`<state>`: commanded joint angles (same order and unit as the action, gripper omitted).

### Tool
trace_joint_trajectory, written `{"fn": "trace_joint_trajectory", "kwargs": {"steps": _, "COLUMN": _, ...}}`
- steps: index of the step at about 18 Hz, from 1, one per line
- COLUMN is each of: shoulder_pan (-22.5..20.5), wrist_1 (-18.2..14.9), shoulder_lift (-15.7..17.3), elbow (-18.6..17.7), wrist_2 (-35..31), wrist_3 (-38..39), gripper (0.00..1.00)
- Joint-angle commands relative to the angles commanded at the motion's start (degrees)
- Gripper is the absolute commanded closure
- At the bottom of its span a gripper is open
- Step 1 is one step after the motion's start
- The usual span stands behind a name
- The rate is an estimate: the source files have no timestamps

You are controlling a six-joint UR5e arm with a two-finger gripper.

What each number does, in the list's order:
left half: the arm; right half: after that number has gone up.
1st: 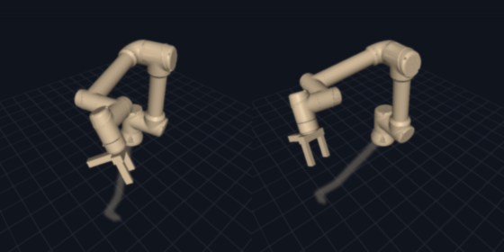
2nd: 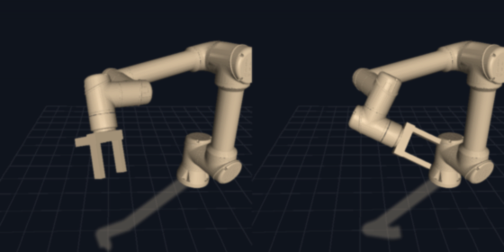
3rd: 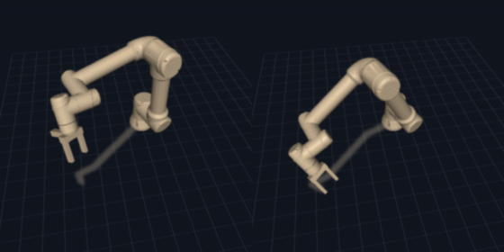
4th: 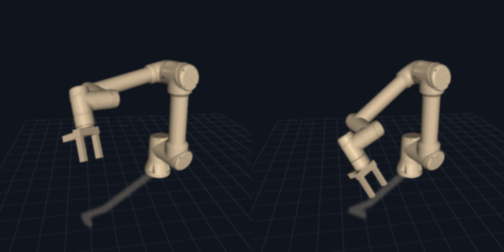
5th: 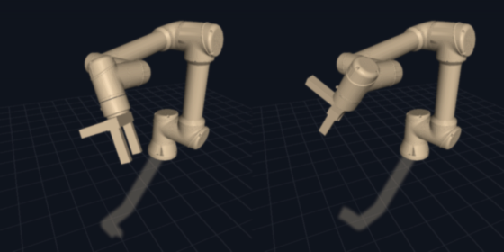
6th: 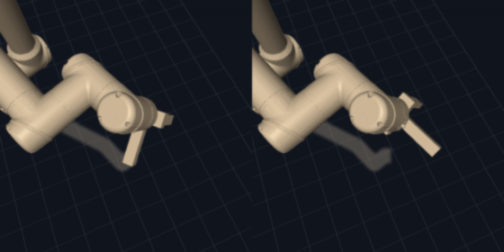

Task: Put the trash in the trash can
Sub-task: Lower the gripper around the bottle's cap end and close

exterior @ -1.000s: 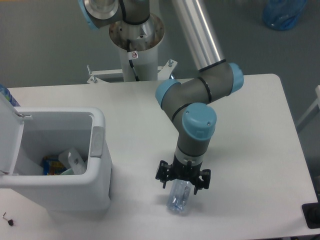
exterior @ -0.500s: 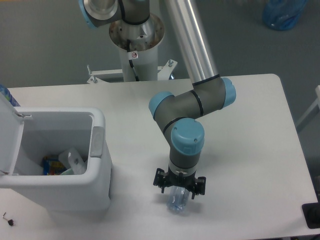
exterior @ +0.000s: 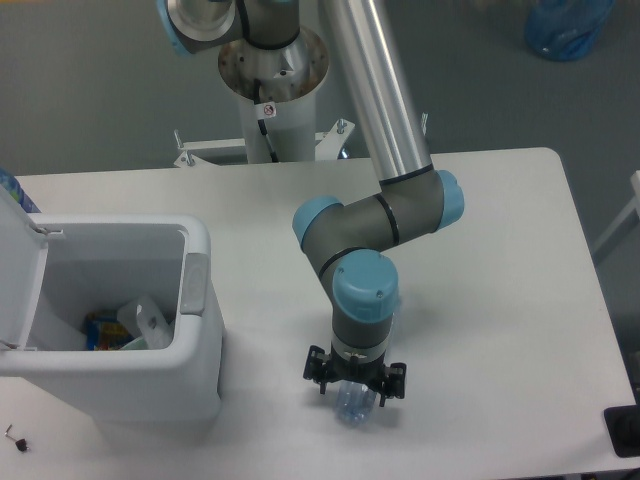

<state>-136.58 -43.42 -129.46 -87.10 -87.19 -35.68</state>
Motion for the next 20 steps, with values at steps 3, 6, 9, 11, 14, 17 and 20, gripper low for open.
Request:
{"fn": "trace_joint_trajectory", "kwargs": {"steps": 3, "shoulder_pan": 0.00, "wrist_1": 0.00, "shoulder_lift": -0.18, "elbow": 0.00, "wrist_2": 0.00, "wrist_3": 0.00, "gripper": 0.00}}
{"fn": "trace_joint_trajectory", "kwargs": {"steps": 6, "shoulder_pan": 0.00, "wrist_1": 0.00, "shoulder_lift": -0.09, "elbow": -0.09, "wrist_2": -0.35, "wrist_3": 0.00, "gripper": 0.02}}
{"fn": "trace_joint_trajectory", "kwargs": {"steps": 9, "shoulder_pan": 0.00, "wrist_1": 0.00, "shoulder_lift": -0.09, "elbow": -0.09, "wrist_2": -1.58, "wrist_3": 0.09, "gripper": 0.11}}
{"fn": "trace_joint_trajectory", "kwargs": {"steps": 11, "shoulder_pan": 0.00, "wrist_1": 0.00, "shoulder_lift": -0.09, "elbow": -0.17, "wrist_2": -1.67, "wrist_3": 0.18, "gripper": 0.20}}
{"fn": "trace_joint_trajectory", "kwargs": {"steps": 14, "shoulder_pan": 0.09, "wrist_1": -0.09, "shoulder_lift": 0.35, "elbow": -0.26, "wrist_2": -1.67, "wrist_3": 0.35, "gripper": 0.37}}
{"fn": "trace_joint_trajectory", "kwargs": {"steps": 17, "shoulder_pan": 0.09, "wrist_1": 0.00, "shoulder_lift": 0.35, "elbow": -0.26, "wrist_2": -1.67, "wrist_3": 0.26, "gripper": 0.41}}
{"fn": "trace_joint_trajectory", "kwargs": {"steps": 20, "shoulder_pan": 0.09, "wrist_1": 0.00, "shoulder_lift": 0.70, "elbow": -0.52, "wrist_2": -1.67, "wrist_3": 0.26, "gripper": 0.44}}
